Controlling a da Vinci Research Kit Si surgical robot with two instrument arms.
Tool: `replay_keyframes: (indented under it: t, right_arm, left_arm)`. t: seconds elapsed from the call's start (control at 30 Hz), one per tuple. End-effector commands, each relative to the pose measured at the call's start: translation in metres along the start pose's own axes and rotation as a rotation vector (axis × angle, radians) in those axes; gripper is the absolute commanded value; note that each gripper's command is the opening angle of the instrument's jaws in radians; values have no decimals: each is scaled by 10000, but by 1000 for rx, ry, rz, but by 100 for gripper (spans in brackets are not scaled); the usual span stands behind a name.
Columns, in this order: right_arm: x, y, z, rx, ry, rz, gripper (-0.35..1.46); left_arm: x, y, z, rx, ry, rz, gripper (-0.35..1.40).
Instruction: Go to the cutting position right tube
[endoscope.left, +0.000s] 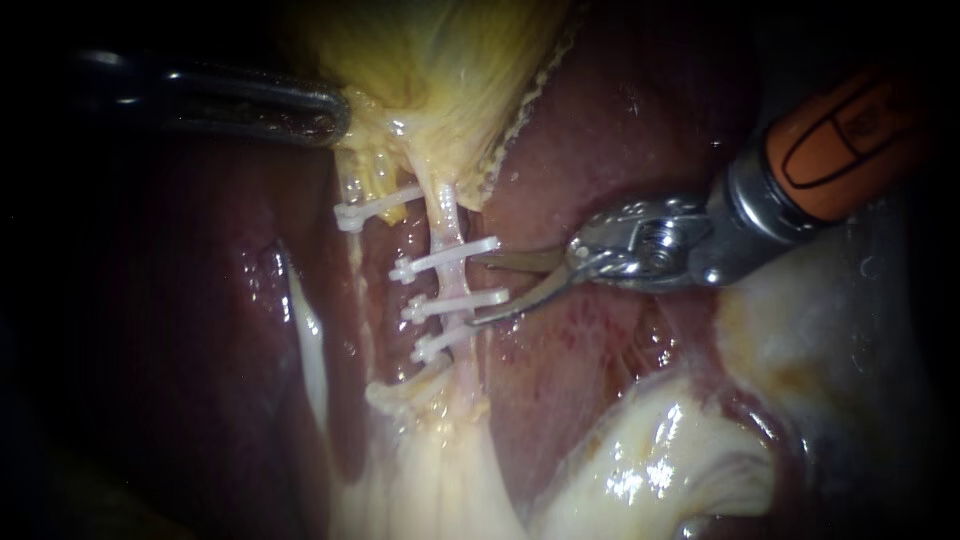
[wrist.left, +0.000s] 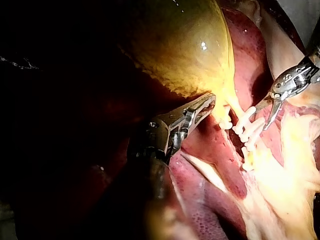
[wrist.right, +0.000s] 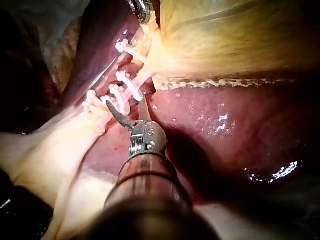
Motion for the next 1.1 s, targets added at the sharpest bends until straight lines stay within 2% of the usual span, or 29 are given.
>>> replay_keyframes:
  t: [0.03,0.2,0.43,0.53,0.6,0.73,0.9,1.1]
  right_arm:
    - [0,2,3,7,7,11,113]
    - [0,12,22,41,21,60,115]
    - [1,13,45,128,58,41,121]
    - [6,12,51,181,95,17,123]
    - [10,12,55,209,140,4,127]
    - [16,11,61,245,197,-5,135]
    - [24,2,65,257,240,-1,143]
    - [40,-19,58,298,290,-7,143]
  left_arm:
    - [0,0,0,0,0,0,-35]
    - [0,0,0,0,0,0,-35]
    - [1,-1,1,-1,-1,0,-35]
    - [1,0,1,-1,-1,0,-35]
    - [1,0,1,-1,-1,0,-35]
    - [0,0,2,-1,-1,0,-35]
    - [0,0,2,-1,-1,0,-35]
    - [0,0,2,-1,0,0,-35]
